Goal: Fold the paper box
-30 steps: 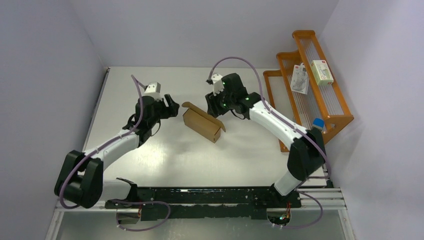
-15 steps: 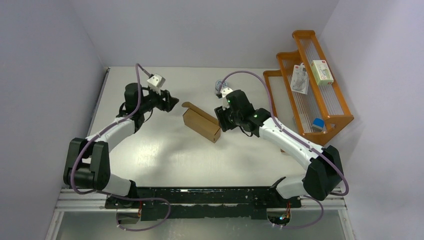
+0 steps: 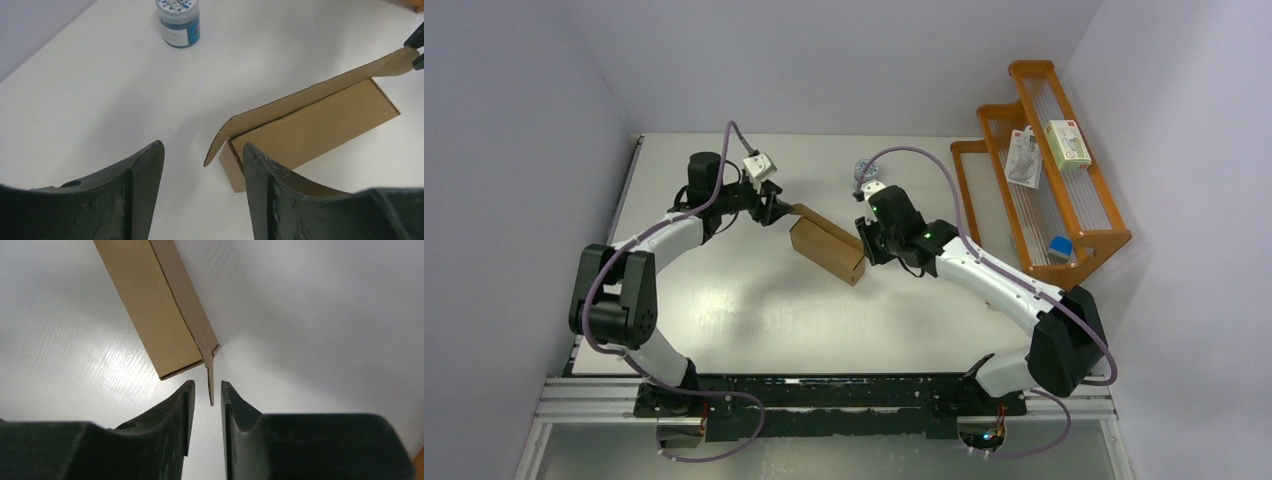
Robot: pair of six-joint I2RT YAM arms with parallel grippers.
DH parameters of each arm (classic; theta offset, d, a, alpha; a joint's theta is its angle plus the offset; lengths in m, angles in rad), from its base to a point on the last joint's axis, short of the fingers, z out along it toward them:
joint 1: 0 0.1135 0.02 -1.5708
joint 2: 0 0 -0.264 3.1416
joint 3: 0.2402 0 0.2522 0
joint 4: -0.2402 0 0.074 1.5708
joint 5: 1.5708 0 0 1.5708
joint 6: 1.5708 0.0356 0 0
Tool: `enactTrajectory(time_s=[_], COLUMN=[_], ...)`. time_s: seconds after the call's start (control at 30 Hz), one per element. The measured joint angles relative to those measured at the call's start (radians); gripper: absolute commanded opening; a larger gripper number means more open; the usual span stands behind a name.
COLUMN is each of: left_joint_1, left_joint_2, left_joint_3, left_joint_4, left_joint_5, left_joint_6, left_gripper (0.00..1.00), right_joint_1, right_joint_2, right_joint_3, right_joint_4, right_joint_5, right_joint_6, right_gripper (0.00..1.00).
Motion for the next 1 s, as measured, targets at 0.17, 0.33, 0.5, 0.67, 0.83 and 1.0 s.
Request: enactTrajectory(time_s=[0.17, 0.33, 0.5, 0.67, 0.83, 1.0], left_joint_1=[-0.019, -0.038, -0.048, -0.049, -0.049, -0.050], left_joint_2=[0.070, 0.113, 0.134, 0.135, 0.135, 0.136], left_joint_3=[0.049, 0.117, 0.177, 0.196, 0.203, 0.233], left_joint_4=[-0.045, -0.111, -0.205, -0.309, -0.406, -0.481], left_joint_5=[0.022, 0.026, 0.034, 0.048, 0.060, 0.084], left_joint_6=[0.050, 0.101, 0.169, 0.245, 0.327, 0.370], left_gripper=[0.60, 0.54, 0.46, 0.44, 0.37, 0.28], right_joint_1=[0.003, 0.003, 0.003, 0.003, 0.003, 0.003], right_joint_2=[0.029, 0.047, 0.048, 0.048, 0.051, 0.054], right_joint_3=[0.000, 0.000, 0.000, 0.000, 0.000, 0.000], right_joint_4=[0.009, 0.010, 0.009, 0.010, 0.014, 0.021], right_joint_5=[0.000, 0.003, 0.011, 0.012, 0.012, 0.012], right_joint_6=[0.000, -0.008, -0.026, -0.043, -0.053, -0.056], right_gripper=[0.16, 0.00, 0.00, 0.00, 0.00, 0.00])
